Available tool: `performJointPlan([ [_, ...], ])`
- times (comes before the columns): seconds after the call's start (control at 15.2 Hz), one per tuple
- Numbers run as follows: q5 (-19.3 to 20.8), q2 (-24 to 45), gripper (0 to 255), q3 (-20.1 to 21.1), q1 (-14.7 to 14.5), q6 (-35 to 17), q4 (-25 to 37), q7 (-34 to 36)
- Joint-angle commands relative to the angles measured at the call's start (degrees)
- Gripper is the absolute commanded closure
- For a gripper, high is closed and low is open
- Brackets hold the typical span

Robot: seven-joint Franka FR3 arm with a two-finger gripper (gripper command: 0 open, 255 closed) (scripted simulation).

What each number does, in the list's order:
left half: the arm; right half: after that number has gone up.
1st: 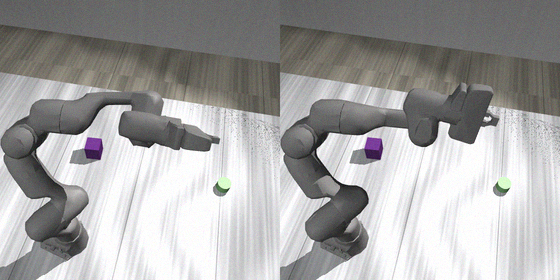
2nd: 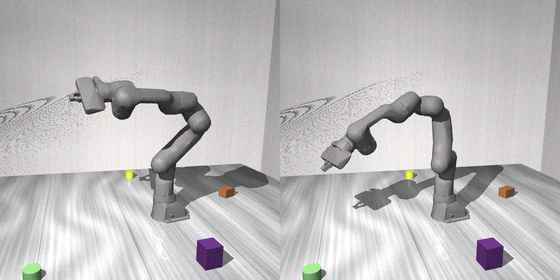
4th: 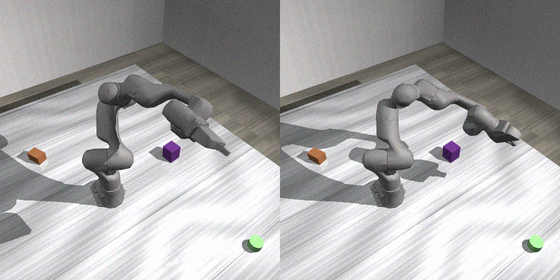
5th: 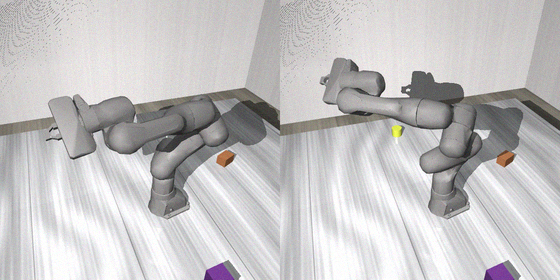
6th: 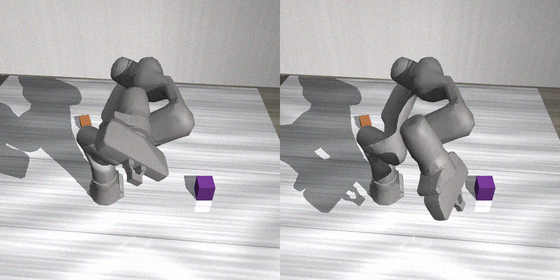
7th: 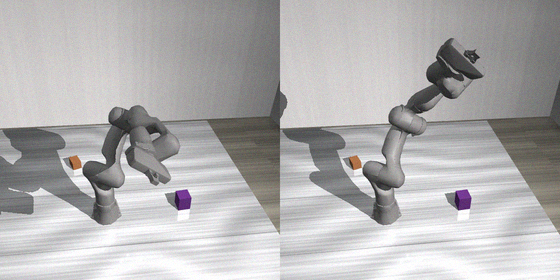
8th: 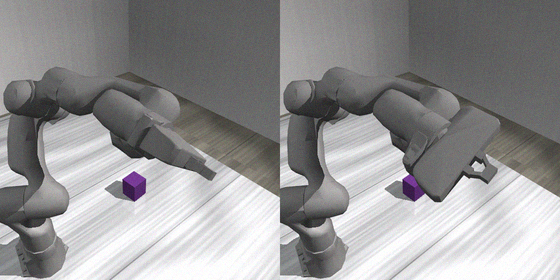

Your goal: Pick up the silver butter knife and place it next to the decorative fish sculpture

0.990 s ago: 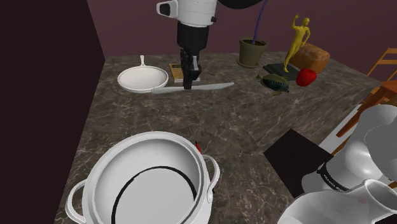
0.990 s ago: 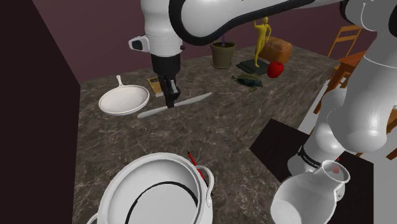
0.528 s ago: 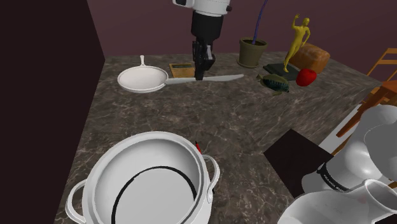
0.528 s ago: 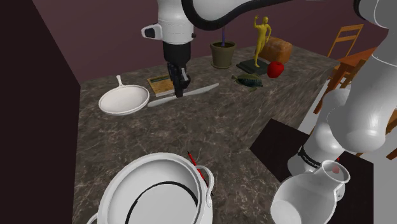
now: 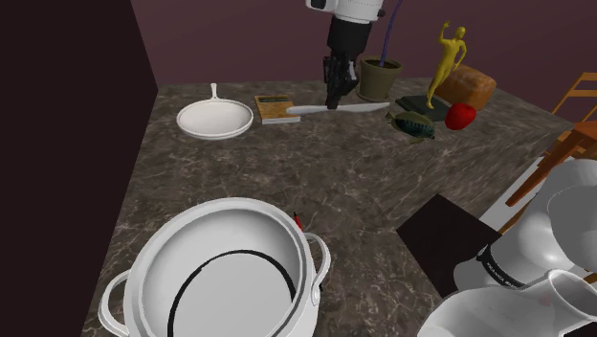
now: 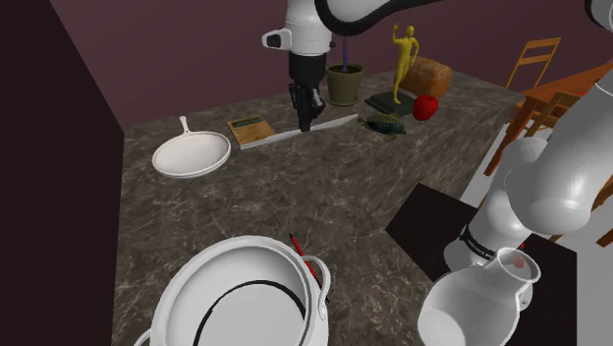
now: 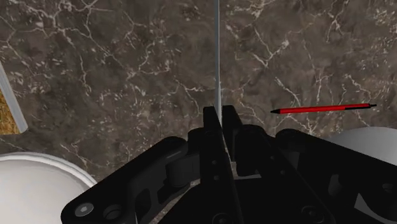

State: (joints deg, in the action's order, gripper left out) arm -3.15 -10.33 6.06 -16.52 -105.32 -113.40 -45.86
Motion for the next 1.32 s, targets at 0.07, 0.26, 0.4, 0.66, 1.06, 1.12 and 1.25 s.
performJointPlan([
  [0.07, 0.11, -2.57, 255, -2.51, 1.66, 0.23, -2.50, -4.24],
  [0.26, 0.53, -4.33, 255, -5.10, 3.30, 0.40, -4.27, -8.32],
  [0.4, 0.91, -5.22, 255, -6.87, 4.41, 0.54, -5.13, -11.04],
  [0.66, 1.83, -6.30, 255, -10.49, 6.63, 0.87, -6.08, -16.52],
  [1.06, 3.22, -6.11, 255, -16.07, 9.93, 1.39, -5.58, -24.86],
  [1.12, 3.22, -6.09, 255, -16.08, 9.95, 0.62, -6.34, -24.89],
  [1.25, 3.22, -6.02, 255, -16.13, 9.96, -0.92, -7.81, -24.95],
])
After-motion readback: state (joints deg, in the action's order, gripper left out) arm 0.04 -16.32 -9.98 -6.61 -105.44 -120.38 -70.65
